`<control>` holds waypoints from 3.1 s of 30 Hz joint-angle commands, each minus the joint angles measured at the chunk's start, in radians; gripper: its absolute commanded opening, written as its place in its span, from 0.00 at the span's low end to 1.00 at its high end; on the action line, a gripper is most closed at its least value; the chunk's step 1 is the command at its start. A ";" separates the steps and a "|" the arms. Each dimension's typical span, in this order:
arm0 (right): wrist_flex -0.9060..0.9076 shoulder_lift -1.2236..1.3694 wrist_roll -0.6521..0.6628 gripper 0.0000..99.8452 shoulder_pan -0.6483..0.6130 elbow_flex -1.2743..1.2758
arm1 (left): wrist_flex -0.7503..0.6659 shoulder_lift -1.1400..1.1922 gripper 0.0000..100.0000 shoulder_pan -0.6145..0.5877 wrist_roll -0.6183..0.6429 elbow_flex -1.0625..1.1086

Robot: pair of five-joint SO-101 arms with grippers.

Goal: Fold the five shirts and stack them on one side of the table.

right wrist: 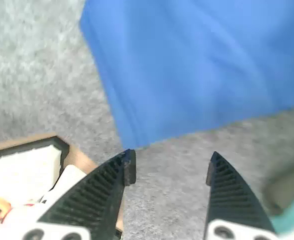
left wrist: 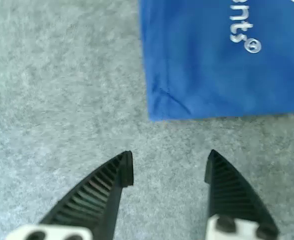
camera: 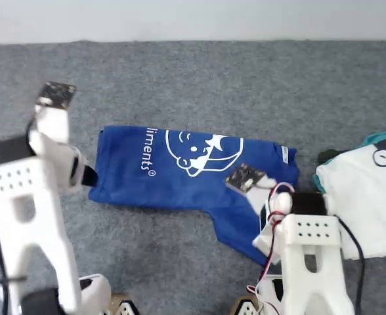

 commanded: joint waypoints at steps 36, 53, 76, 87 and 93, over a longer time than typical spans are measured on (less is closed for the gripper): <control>-0.298 -0.016 0.160 0.03 -0.012 0.126 | -0.206 -0.437 0.23 0.031 -0.003 0.354; -0.186 0.420 0.158 0.03 -0.076 -0.167 | -0.206 -0.437 0.23 0.035 -0.002 0.354; -0.088 0.974 0.052 0.01 -0.074 -0.798 | -0.204 -0.436 0.23 0.035 -0.002 0.380; 0.107 0.966 0.060 0.01 -0.076 -0.802 | -0.204 -0.436 0.23 0.035 -0.002 0.381; 0.122 0.966 0.080 0.01 -0.073 -0.832 | -0.204 -0.436 0.23 0.035 -0.002 0.381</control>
